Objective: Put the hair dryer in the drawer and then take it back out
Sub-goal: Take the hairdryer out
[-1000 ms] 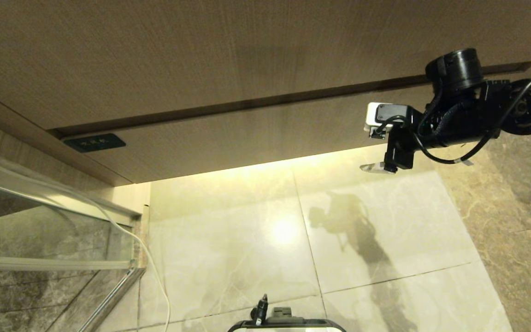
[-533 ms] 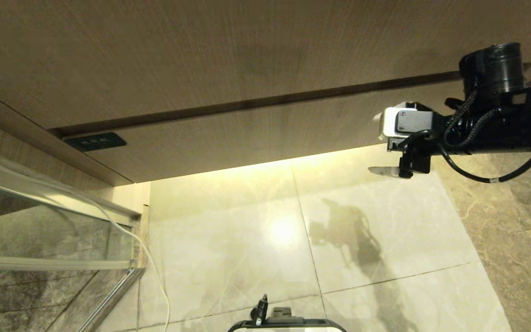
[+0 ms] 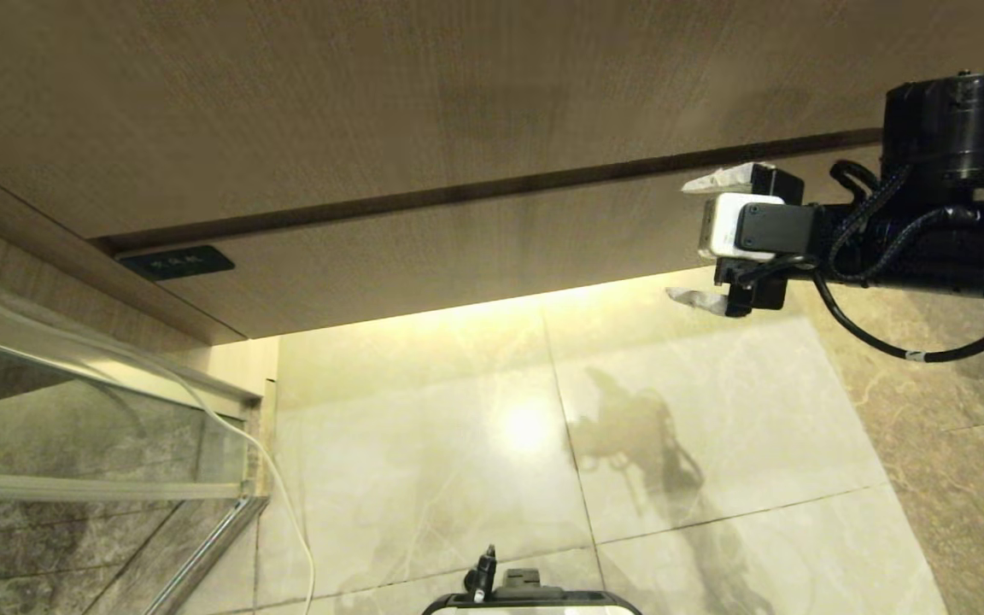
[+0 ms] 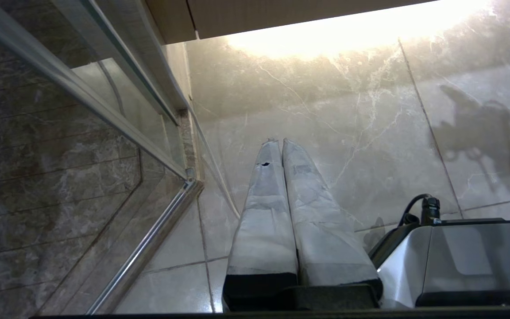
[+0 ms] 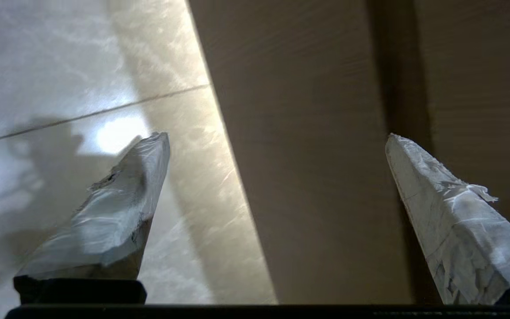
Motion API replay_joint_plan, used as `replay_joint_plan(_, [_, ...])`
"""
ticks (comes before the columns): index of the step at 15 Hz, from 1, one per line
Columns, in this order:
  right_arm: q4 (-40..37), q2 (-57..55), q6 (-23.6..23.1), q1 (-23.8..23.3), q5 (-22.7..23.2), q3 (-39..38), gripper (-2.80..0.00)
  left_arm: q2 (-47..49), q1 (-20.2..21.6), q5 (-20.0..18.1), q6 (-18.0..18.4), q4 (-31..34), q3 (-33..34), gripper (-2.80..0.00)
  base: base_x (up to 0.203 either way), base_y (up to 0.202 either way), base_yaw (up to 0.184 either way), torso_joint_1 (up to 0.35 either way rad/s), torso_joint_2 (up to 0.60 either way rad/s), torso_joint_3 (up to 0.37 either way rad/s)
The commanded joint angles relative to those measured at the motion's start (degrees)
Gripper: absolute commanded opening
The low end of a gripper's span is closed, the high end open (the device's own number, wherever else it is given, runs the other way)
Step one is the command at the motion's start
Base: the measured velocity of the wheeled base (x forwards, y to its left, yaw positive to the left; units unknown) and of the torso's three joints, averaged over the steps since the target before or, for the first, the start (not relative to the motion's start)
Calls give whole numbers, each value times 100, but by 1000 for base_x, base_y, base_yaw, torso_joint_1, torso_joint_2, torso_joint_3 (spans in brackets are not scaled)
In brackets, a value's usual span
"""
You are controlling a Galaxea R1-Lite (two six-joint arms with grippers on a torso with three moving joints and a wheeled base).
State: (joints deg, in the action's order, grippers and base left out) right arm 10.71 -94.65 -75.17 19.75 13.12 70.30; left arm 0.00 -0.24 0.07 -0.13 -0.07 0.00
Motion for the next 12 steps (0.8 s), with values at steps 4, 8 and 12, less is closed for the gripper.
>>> replay_joint_plan(4, [211, -691, -68, 140, 2, 753, 0, 0, 7, 1, -4, -1, 9, -280, 0, 0, 0, 0, 0, 0])
replay_joint_plan(8, [257, -1143, -137, 147, -9, 1237, 0, 0, 7, 1, -4, -1, 0, -280, 0, 0, 0, 0, 0, 0])
replay_joint_plan(12, [265, -1421, -207, 144, -27, 1464, 0, 0, 7, 1, -4, -1, 0, -280, 0, 0, 0, 0, 0, 0])
